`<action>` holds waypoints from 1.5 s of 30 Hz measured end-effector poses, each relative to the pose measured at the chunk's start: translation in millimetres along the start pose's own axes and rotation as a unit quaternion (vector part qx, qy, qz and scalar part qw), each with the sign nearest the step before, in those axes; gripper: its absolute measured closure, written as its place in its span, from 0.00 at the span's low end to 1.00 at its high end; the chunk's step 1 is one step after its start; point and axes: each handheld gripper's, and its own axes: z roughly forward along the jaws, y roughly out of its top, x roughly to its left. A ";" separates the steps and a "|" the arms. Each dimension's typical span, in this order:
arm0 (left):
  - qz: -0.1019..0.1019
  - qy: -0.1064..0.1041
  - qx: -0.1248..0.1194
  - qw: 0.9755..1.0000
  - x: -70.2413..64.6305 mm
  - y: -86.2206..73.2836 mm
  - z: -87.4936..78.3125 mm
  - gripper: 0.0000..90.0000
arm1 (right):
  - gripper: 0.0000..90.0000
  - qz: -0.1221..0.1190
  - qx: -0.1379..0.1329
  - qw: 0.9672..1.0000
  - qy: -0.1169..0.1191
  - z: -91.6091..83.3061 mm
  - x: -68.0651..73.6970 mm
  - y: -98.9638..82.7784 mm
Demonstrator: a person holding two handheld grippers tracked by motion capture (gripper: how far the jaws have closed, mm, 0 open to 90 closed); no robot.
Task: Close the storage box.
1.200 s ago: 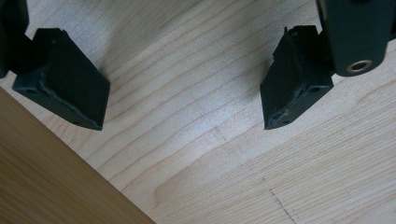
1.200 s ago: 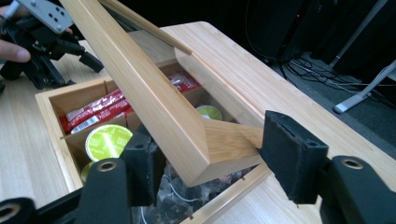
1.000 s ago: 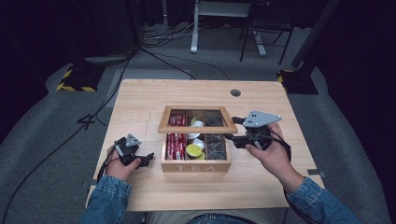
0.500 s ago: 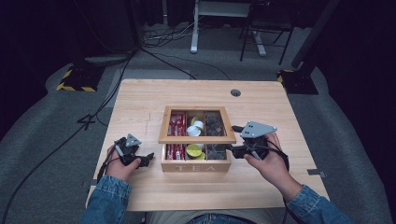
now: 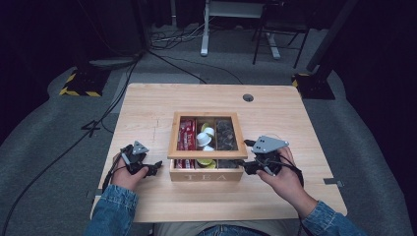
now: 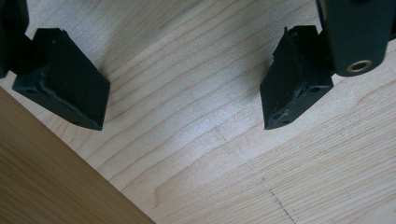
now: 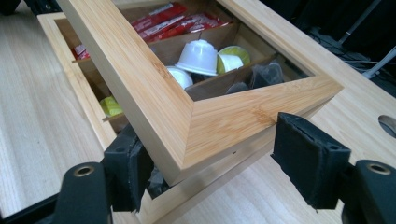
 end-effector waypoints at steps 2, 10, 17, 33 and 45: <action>0.001 0.000 0.000 1.000 0.2 0.0 0.0 0.18 | 0.34 0.000 0.002 1.000 0.001 0.5 0.9 -2.0; 0.002 0.000 0.000 1.000 0.2 0.1 -0.1 0.18 | 0.34 0.002 0.015 1.000 0.010 2.0 4.5 -9.3; 0.001 0.000 0.000 1.000 0.1 0.1 0.1 0.18 | 0.34 0.008 0.022 1.000 0.018 1.2 6.2 -11.8; -0.002 -0.002 0.001 1.000 -0.2 0.4 0.3 0.18 | 0.36 0.012 0.040 0.998 0.036 1.2 9.5 -16.1; -0.003 0.000 0.002 1.000 -0.7 0.7 0.6 0.18 | 0.37 0.033 0.037 0.997 0.058 0.1 8.1 -18.8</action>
